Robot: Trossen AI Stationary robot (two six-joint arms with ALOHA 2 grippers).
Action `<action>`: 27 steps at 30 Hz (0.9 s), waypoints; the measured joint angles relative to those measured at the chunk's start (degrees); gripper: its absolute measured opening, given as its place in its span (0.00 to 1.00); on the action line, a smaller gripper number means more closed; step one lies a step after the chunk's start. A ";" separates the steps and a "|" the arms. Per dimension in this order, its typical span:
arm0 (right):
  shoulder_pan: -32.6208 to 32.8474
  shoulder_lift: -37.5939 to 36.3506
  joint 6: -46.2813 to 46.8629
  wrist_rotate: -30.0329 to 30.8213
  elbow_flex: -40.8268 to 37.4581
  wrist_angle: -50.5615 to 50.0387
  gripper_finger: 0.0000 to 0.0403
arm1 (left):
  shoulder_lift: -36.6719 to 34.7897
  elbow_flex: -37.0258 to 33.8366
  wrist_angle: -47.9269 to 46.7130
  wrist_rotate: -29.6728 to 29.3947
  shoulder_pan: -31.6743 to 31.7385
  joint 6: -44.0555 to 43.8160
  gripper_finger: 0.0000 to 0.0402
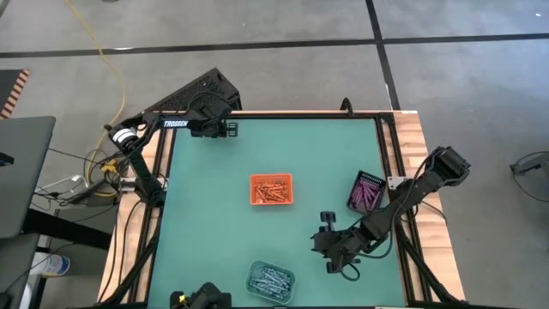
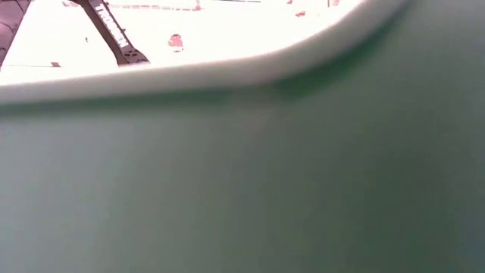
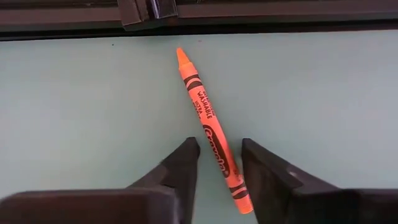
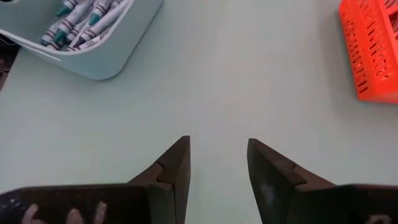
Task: Sort crayons
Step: Put the orange crayon into the orange bin
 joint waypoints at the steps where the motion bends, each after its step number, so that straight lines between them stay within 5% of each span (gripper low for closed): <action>1: 0.00 0.00 0.00 0.02 0.00 0.25 0.37 | 0.00 0.00 -0.32 0.00 0.00 0.00 0.25; 7: 0.04 0.00 -0.04 0.02 0.00 1.63 0.37 | 0.07 -0.07 -1.45 0.63 -0.50 0.01 0.03; 27: 0.07 0.00 -0.22 -0.05 0.00 2.01 0.37 | -8.30 -0.31 -3.53 9.71 -8.72 7.28 0.00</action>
